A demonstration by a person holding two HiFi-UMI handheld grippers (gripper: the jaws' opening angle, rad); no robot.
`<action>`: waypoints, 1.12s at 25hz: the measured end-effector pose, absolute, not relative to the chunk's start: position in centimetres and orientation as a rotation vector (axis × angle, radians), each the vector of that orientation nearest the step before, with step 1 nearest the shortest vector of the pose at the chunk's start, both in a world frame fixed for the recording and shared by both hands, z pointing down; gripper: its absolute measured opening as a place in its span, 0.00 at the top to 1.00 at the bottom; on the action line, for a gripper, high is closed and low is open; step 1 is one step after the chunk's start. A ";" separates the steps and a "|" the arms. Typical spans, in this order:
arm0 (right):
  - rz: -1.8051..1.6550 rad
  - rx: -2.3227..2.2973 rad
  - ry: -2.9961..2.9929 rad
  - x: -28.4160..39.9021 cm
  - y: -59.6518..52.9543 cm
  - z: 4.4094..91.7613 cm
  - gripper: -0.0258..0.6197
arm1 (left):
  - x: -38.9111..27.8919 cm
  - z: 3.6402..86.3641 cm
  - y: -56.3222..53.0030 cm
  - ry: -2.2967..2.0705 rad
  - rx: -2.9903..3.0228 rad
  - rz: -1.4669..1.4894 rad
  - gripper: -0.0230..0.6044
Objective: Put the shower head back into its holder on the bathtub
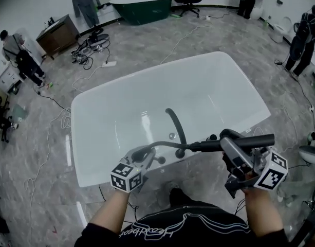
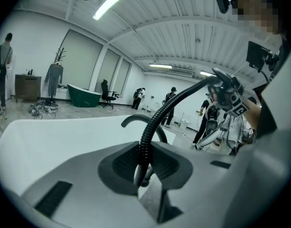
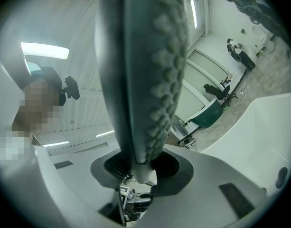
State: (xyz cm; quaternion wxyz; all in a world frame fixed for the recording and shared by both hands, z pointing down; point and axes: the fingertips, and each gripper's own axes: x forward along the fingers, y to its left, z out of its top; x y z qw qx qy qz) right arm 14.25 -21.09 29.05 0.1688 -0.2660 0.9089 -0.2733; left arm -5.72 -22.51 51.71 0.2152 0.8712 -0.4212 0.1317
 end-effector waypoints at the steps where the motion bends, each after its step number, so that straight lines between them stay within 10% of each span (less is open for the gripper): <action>1: -0.782 -0.755 2.600 13.8 -20.9 29.3 0.77 | -5.6 52.5 -22.4 -1.164 2.401 0.364 0.87; 28: -0.783 -0.798 3.029 4.3 -20.3 38.9 0.77 | -6.2 56.4 -17.1 -1.018 2.190 0.311 0.69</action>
